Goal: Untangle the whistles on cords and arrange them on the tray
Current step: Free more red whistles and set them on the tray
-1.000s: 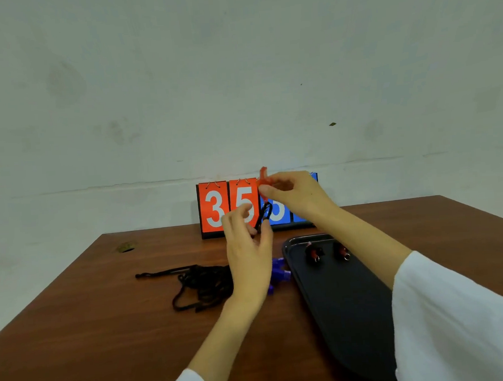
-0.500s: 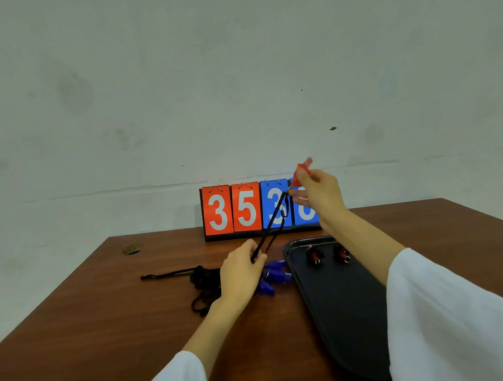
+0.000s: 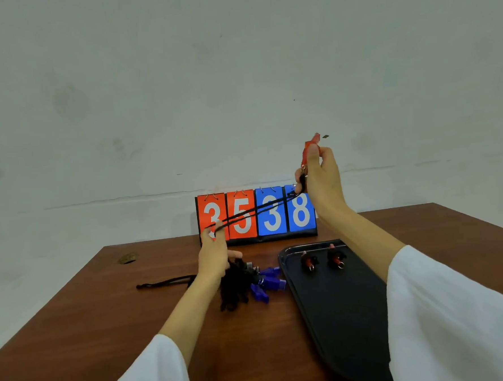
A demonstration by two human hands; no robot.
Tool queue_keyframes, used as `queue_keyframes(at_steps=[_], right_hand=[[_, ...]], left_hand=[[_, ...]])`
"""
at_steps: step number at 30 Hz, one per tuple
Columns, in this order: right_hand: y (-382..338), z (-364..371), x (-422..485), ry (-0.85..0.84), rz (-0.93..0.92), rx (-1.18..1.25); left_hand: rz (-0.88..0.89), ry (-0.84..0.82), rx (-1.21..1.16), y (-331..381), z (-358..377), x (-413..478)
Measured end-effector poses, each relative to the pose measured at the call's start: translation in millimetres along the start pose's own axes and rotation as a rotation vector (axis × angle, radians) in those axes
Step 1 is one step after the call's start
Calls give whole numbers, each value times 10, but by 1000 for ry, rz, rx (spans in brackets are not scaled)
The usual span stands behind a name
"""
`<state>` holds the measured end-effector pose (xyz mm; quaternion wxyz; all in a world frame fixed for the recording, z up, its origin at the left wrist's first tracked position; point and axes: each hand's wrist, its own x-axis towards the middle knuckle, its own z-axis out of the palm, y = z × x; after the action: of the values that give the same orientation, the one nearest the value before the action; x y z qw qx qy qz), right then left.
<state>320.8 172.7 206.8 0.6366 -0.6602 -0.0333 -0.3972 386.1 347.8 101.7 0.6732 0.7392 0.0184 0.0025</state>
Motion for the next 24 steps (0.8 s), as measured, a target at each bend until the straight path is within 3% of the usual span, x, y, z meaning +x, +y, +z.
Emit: queue_keyframes(at_steps=[5, 8, 13, 18, 21, 24], right_hand=[[32, -146, 39, 158, -11, -21], [7, -233, 50, 124, 28, 48], [-26, -272, 47, 97, 54, 112], [-35, -195, -8, -1, 154, 128], [19, -107, -138, -80, 239, 130], [178, -39, -285, -93, 287, 101]], left_hand=[[-137, -211, 9, 70, -110, -109], [-148, -201, 53, 8, -113, -149], [151, 45, 93, 202, -75, -152], [456, 127, 360, 513, 27, -346], [604, -16, 201, 584, 166, -584], [639, -167, 91, 473, 292, -698]])
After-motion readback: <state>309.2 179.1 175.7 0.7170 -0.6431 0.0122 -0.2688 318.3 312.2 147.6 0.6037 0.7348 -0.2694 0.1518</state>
